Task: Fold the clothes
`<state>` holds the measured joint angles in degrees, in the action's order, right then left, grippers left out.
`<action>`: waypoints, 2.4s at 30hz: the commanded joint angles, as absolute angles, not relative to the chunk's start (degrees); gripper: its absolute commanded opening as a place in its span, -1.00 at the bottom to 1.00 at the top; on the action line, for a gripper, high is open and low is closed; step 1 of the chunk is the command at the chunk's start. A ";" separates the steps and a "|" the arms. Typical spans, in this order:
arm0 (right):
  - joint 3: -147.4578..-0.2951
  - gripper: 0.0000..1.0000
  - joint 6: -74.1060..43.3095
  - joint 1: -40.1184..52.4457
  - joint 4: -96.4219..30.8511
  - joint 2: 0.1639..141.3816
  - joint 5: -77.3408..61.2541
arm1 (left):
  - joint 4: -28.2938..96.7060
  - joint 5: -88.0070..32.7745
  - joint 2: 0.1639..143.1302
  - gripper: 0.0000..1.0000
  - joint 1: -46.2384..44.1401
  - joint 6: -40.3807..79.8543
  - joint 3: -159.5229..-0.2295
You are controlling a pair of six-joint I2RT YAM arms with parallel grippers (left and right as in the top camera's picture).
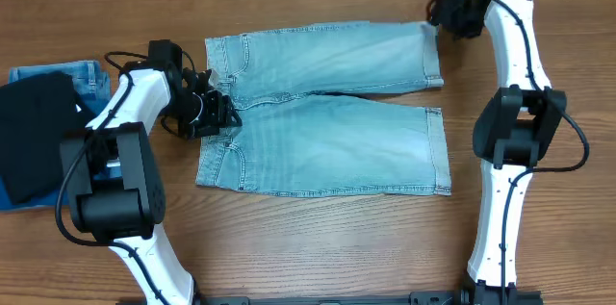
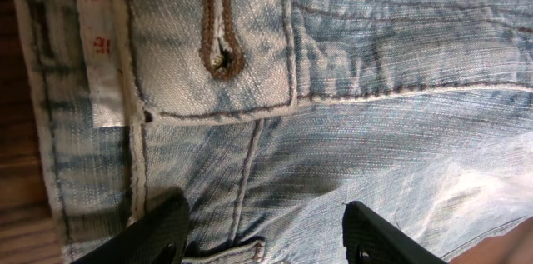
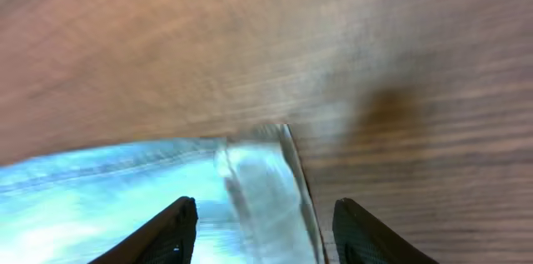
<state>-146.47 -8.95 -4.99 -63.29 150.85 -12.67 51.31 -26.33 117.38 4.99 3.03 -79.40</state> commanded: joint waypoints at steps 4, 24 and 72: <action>-154.95 0.14 -8.45 -6.04 -72.23 150.34 -10.46 | 52.16 -23.38 118.78 0.27 5.54 2.98 -78.24; -153.67 1.00 1.21 -5.87 -97.08 130.45 -15.46 | 58.28 -13.85 108.18 0.75 5.50 1.17 -78.54; -43.31 1.00 -15.40 -9.87 -56.97 61.98 -10.81 | 51.72 -12.69 94.52 0.84 -0.08 11.99 -52.82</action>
